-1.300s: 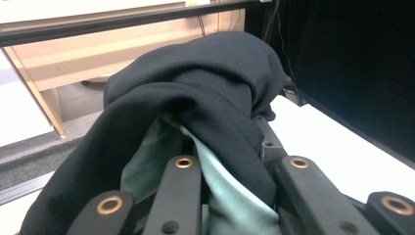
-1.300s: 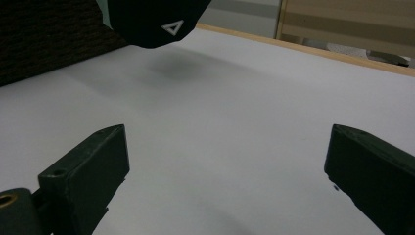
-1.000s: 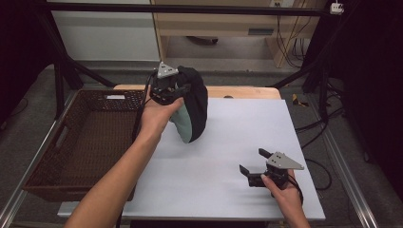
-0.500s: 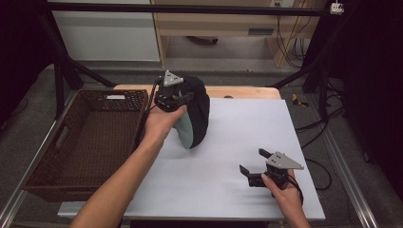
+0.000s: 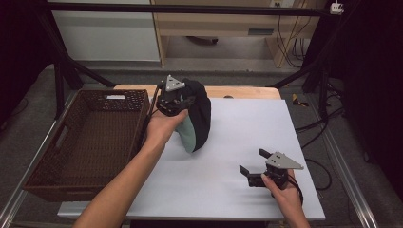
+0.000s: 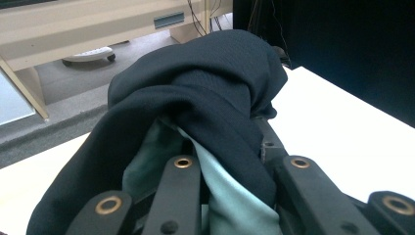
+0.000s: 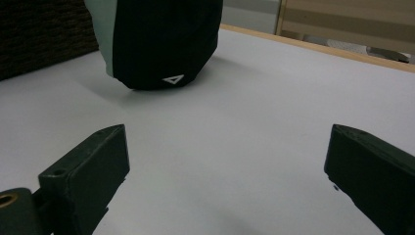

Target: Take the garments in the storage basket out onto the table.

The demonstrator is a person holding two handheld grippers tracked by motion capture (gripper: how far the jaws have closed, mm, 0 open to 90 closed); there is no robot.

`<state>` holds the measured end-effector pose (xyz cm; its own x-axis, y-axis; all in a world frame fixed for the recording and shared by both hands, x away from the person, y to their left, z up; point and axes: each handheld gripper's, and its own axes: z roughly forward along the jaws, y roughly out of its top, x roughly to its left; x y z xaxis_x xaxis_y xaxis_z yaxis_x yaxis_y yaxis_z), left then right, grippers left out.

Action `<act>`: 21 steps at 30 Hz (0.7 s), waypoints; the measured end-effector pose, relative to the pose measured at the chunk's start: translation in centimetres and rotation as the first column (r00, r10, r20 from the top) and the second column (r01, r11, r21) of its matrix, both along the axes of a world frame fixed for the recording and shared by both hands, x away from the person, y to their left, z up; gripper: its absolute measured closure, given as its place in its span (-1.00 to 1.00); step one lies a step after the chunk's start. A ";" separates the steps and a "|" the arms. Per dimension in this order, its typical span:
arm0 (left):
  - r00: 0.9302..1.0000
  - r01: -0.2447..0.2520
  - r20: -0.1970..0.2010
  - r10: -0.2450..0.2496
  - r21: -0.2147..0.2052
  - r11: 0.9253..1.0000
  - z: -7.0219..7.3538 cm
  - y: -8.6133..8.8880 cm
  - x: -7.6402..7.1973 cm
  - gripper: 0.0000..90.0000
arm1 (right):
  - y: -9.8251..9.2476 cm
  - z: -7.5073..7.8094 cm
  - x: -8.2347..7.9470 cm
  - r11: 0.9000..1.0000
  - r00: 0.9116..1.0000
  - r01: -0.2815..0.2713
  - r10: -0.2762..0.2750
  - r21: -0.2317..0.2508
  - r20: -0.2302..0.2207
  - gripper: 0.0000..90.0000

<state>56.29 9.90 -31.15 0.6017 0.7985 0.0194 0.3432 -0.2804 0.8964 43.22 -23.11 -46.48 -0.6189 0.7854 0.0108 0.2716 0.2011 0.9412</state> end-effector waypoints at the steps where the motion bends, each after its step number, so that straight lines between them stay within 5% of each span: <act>1: 1.000 0.001 -0.001 -0.001 0.001 1.000 -0.1 0.0 0.0 0.70 | 0.0 0.0 0.0 1.000 1.000 0.000 0.000 -0.001 0.001 -0.93; 21: 0.998 0.049 -0.027 -0.049 0.006 0.999 -1.9 -1.2 -0.6 0.70 | 0.0 0.0 0.0 1.000 1.000 -0.001 0.001 -0.004 -0.001 -0.93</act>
<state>55.68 8.75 -33.02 0.6404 0.7680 0.0075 0.3532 -0.3032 0.8850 43.21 -23.08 -46.50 -0.6199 0.7847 0.0080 0.2722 0.2055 0.9401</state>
